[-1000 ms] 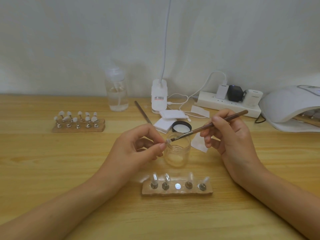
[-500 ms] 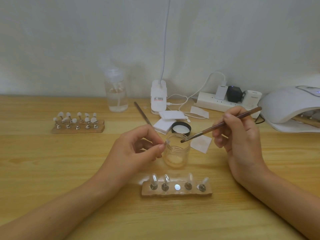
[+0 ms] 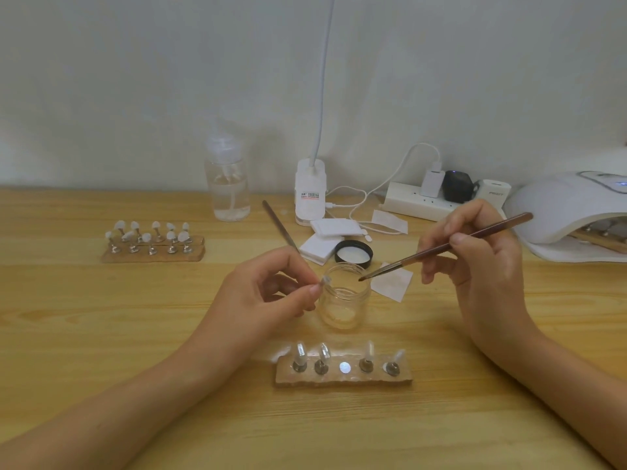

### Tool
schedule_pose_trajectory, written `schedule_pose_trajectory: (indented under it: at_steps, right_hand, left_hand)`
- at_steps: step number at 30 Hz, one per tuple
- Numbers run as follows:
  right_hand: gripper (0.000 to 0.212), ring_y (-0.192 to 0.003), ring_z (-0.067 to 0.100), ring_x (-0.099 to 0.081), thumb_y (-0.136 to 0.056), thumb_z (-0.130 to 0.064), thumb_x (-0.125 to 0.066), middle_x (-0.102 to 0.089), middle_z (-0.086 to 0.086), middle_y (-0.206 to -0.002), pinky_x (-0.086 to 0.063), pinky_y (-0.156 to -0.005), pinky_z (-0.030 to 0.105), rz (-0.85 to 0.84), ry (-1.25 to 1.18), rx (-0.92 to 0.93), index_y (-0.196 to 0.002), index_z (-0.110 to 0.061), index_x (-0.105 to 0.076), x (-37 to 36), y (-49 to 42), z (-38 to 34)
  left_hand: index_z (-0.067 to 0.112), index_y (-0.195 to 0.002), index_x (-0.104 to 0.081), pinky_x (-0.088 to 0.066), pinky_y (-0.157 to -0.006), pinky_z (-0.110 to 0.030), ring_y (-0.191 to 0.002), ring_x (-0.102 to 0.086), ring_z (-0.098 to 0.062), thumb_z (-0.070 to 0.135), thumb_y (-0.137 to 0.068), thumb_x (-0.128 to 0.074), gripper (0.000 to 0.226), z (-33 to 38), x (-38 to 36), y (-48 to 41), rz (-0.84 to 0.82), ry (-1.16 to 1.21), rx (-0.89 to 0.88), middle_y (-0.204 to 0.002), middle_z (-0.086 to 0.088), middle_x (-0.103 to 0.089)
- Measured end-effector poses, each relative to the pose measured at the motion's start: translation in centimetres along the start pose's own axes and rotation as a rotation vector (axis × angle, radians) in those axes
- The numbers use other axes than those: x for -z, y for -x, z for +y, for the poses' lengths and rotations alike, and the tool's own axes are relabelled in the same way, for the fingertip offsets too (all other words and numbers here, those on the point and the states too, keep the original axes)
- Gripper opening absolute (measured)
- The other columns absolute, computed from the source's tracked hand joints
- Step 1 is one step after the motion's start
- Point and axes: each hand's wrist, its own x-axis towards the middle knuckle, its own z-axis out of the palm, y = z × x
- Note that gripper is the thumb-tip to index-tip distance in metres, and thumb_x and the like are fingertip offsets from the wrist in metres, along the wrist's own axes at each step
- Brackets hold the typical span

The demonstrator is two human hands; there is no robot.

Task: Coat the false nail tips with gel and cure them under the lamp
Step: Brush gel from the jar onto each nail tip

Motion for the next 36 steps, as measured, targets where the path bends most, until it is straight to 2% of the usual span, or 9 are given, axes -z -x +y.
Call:
schedule_pose_trajectory:
  at_steps: [4, 10, 14, 17, 20, 24, 26, 33, 36]
  right_hand:
    - [0.025, -0.058, 0.017, -0.056, -0.082, -0.002, -0.039, -0.061, 0.001, -0.065, -0.047, -0.046, 0.024, 0.012, -0.008, 0.031, -0.078, -0.022, -0.052, 0.6, -0.3, -0.1]
    - [0.015, -0.057, 0.014, -0.057, -0.085, -0.009, -0.039, -0.061, 0.000, -0.064, -0.041, -0.045, 0.021, 0.130, -0.154, -0.067, -0.081, -0.017, -0.050, 0.8, -0.3, -0.1]
    - [0.010, -0.055, 0.011, -0.054, -0.083, -0.012, -0.040, -0.061, 0.000, -0.063, -0.039, -0.045, 0.019, 0.149, -0.213, -0.186, -0.080, -0.016, -0.049, 0.4, 0.2, 0.4]
    - [0.009, -0.054, 0.012, -0.052, -0.083, -0.012, -0.042, -0.060, 0.001, -0.063, -0.039, -0.043, 0.021, 0.124, -0.198, -0.206, -0.079, -0.015, -0.049, 0.1, 0.3, 0.4]
    - [0.009, -0.053, 0.012, -0.053, -0.083, -0.013, -0.043, -0.060, 0.001, -0.064, -0.039, -0.043, 0.021, 0.107, -0.182, -0.208, -0.079, -0.015, -0.050, 0.1, 0.4, 0.4]
    - [0.009, -0.053, 0.012, -0.054, -0.084, -0.013, -0.043, -0.059, 0.002, -0.063, -0.039, -0.042, 0.022, 0.099, -0.167, -0.222, -0.079, -0.015, -0.051, 0.1, 0.3, 0.5]
    - [0.010, -0.053, 0.011, -0.054, -0.085, -0.013, -0.043, -0.060, 0.001, -0.063, -0.039, -0.042, 0.022, 0.093, -0.168, -0.226, -0.079, -0.015, -0.051, 0.0, 0.3, 0.6]
    - [0.009, -0.054, 0.011, -0.055, -0.085, -0.014, -0.045, -0.059, 0.000, -0.062, -0.040, -0.042, 0.021, 0.070, -0.159, -0.239, -0.081, -0.016, -0.052, 0.0, 0.4, 0.6]
    - [0.008, -0.054, 0.010, -0.055, -0.086, -0.014, -0.045, -0.059, -0.001, -0.062, -0.040, -0.042, 0.021, 0.069, -0.163, -0.235, -0.081, -0.016, -0.052, 0.0, 0.4, 0.7]
  left_hand:
    - [0.019, -0.077, -0.067, -0.054, -0.068, -0.020, -0.075, -0.067, -0.011, 0.007, -0.084, -0.075, 0.016, 0.1, 0.0, 0.1, -0.005, -0.037, 0.003, -0.077, 0.005, -0.069]
    - [0.009, -0.088, -0.067, -0.054, -0.072, -0.023, -0.078, -0.067, -0.014, 0.007, -0.085, -0.070, 0.004, 1.2, -0.1, 0.7, 0.070, 0.011, -0.005, -0.081, -0.002, -0.070]
    - [0.019, -0.088, -0.069, -0.053, -0.075, -0.024, -0.086, -0.070, -0.014, 0.019, -0.084, -0.075, 0.007, 2.5, -0.3, 2.5, 0.072, -0.036, -0.124, -0.089, 0.002, -0.075]
    - [0.034, -0.086, -0.068, -0.045, -0.079, -0.019, -0.096, -0.068, -0.018, 0.032, -0.083, -0.066, 0.004, 3.0, -0.5, 3.8, 0.010, -0.212, -0.206, -0.094, 0.009, -0.074]
    - [0.035, -0.085, -0.068, -0.041, -0.082, -0.013, -0.104, -0.062, -0.016, 0.035, -0.080, -0.065, 0.006, 3.0, -1.1, 4.5, -0.053, -0.302, -0.222, -0.095, 0.014, -0.073]
    - [0.037, -0.083, -0.069, -0.042, -0.096, -0.039, -0.112, -0.055, -0.014, 0.037, -0.077, -0.067, 0.007, 2.5, -1.6, 4.4, -0.123, -0.429, -0.190, -0.099, 0.019, -0.068]
    - [0.038, -0.081, -0.068, -0.041, -0.096, -0.045, -0.109, -0.054, -0.012, 0.034, -0.075, -0.069, 0.007, 2.3, -1.8, 4.3, -0.140, -0.456, -0.139, -0.097, 0.017, -0.064]
    - [0.035, -0.081, -0.067, -0.044, -0.084, -0.034, -0.095, -0.057, -0.010, 0.023, -0.081, -0.076, 0.015, 1.6, -1.8, 3.8, -0.187, -0.446, -0.024, -0.091, 0.015, -0.065]
    - [0.036, -0.082, -0.067, -0.043, -0.082, -0.029, -0.093, -0.058, -0.010, 0.028, -0.081, -0.075, 0.012, 1.5, -1.7, 3.8, -0.193, -0.457, -0.013, -0.090, 0.016, -0.066]
